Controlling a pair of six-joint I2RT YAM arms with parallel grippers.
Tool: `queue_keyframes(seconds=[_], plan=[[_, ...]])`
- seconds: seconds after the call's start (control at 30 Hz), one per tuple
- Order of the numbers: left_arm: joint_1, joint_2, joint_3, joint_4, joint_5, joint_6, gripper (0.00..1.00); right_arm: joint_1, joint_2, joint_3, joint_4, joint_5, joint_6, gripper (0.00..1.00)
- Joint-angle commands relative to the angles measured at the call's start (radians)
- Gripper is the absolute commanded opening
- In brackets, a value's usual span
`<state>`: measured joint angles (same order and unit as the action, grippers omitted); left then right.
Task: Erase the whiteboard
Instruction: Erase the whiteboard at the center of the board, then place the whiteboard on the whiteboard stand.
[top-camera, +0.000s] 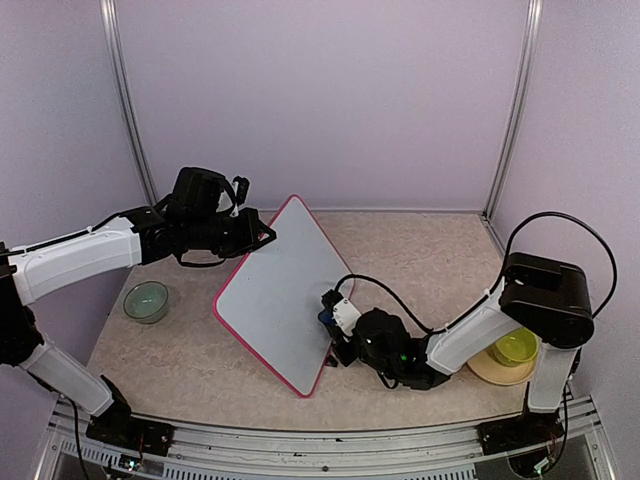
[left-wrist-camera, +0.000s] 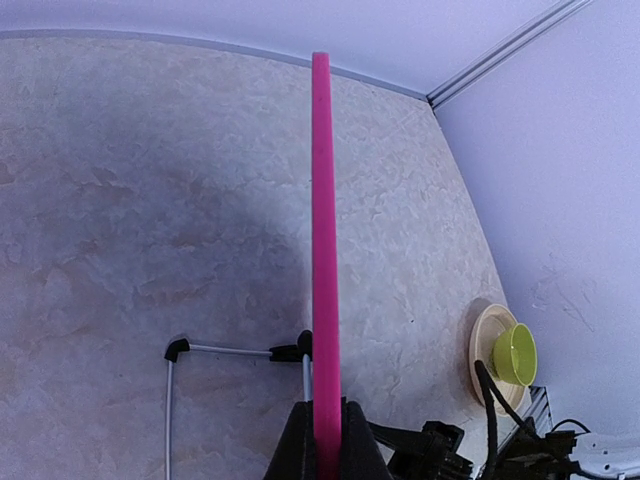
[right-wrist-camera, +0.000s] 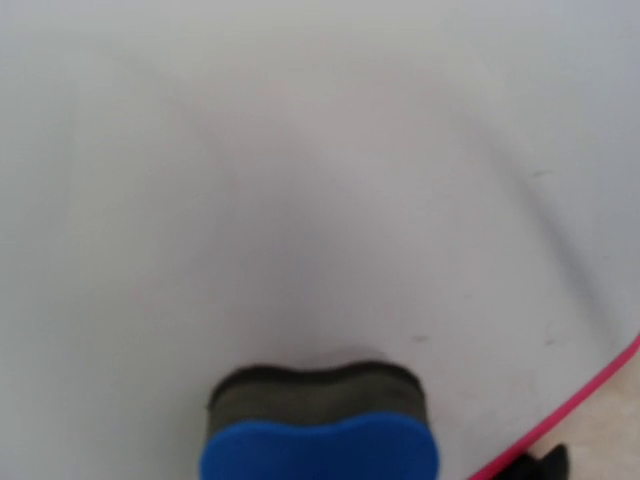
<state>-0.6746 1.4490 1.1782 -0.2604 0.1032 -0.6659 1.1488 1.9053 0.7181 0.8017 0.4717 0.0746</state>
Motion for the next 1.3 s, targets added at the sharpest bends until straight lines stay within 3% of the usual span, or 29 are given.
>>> queue_keyframes(seconds=[0.0, 0.5, 0.67, 0.83, 0.97, 1.27], plan=[[-0.003, -0.009, -0.016, 0.078, 0.005, 0.000, 0.00, 0.068, -0.001, -0.026, 0.022, -0.080, 0.000, 0.00], [-0.004, -0.019, -0.019, 0.076, 0.004, -0.005, 0.00, 0.180, -0.055, -0.012, 0.009, -0.141, -0.031, 0.00], [-0.005, -0.019, -0.019, 0.073, 0.006, -0.004, 0.00, 0.172, -0.125, -0.035, -0.005, -0.061, -0.015, 0.00], [-0.005, -0.015, -0.011, 0.050, 0.002, 0.015, 0.00, 0.048, -0.292, -0.049, -0.161, -0.077, 0.091, 0.00], [-0.003, -0.012, -0.009, 0.046, 0.004, 0.017, 0.14, -0.083, -0.413, -0.046, -0.303, -0.099, 0.170, 0.00], [-0.002, -0.016, 0.005, 0.038, 0.001, 0.021, 0.30, -0.339, -0.498, -0.001, -0.548, -0.166, 0.285, 0.00]])
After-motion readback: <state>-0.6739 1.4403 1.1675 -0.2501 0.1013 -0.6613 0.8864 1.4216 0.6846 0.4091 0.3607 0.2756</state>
